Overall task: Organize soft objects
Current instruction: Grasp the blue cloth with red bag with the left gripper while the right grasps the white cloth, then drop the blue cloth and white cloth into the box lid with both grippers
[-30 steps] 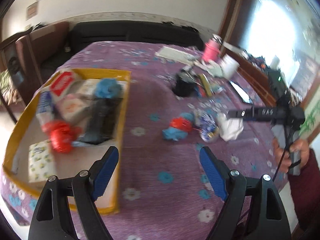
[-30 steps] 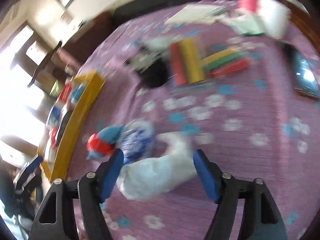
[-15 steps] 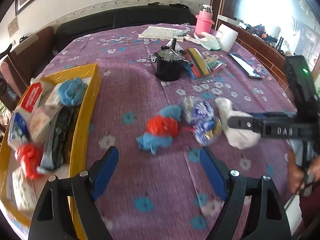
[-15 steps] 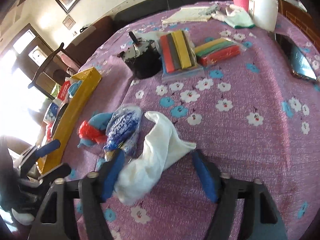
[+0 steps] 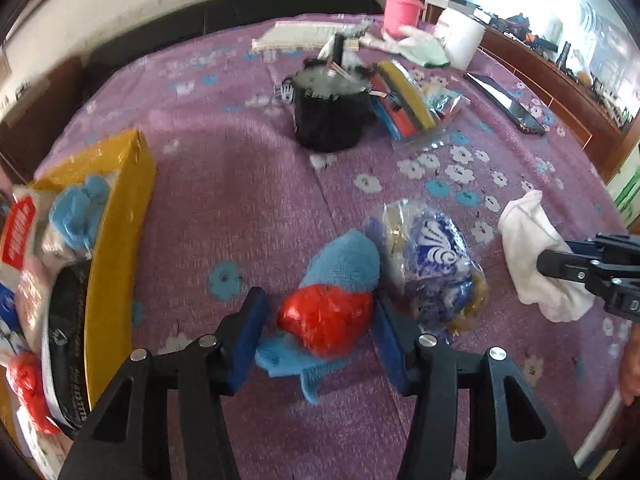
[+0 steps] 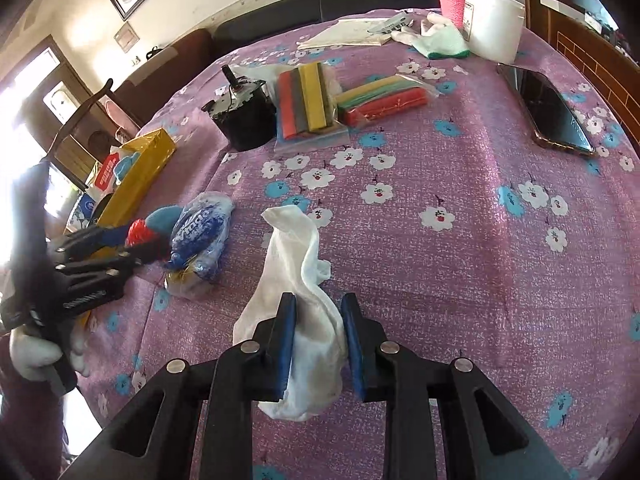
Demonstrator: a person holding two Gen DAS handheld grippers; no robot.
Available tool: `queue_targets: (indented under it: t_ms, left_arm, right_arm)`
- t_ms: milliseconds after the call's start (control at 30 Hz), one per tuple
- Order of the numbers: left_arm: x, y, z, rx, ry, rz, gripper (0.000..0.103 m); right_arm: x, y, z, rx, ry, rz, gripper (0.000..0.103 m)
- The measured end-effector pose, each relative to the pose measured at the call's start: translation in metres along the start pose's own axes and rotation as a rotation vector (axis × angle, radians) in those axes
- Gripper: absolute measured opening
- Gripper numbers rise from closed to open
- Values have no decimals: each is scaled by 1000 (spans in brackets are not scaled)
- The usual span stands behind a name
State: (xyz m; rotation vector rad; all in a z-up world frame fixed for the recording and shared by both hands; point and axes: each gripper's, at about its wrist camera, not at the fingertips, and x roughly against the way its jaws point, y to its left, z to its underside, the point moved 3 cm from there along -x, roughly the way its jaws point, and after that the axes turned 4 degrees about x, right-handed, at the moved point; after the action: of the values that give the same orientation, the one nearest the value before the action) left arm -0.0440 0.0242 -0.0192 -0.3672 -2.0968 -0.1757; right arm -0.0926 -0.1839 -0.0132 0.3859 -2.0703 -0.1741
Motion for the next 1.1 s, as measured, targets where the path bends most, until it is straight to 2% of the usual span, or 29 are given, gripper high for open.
queue_targets:
  t_ms: [33, 133, 367, 433, 467, 500, 533, 667, 800, 1100]
  left_arm:
    - [1, -2, 1, 2, -5, 10, 33]
    - [13, -3, 3, 27, -40, 38, 34]
    - [68, 12, 15, 130, -150, 110, 34]
    - [84, 22, 22, 165, -177, 120, 34]
    - [91, 30, 25, 183, -188, 121, 34]
    - [98, 39, 29, 206, -199, 120, 34]
    - [105, 51, 33, 232, -211, 115, 34]
    - [128, 102, 51, 340, -248, 42, 34]
    - [136, 156, 72, 454, -245, -46, 34]
    - [141, 235, 106, 590, -227, -181, 34]
  right_arm:
    - [0, 2, 0, 4, -4, 3, 27]
    - [-1, 7, -1, 9, -12, -7, 36]
    - [-5, 17, -2, 34, -16, 12, 37]
    - [-6, 21, -2, 56, -14, 26, 34]
    - [-7, 24, -1, 64, -6, 16, 23]
    - [-7, 27, 0, 69, 1, 6, 18]
    - [-5, 30, 0, 75, -2, 13, 17]
    - [10, 40, -6, 89, -39, 14, 16]
    - [27, 63, -16, 124, -77, -9, 16]
    - [21, 160, -38, 256, -56, -138, 17]
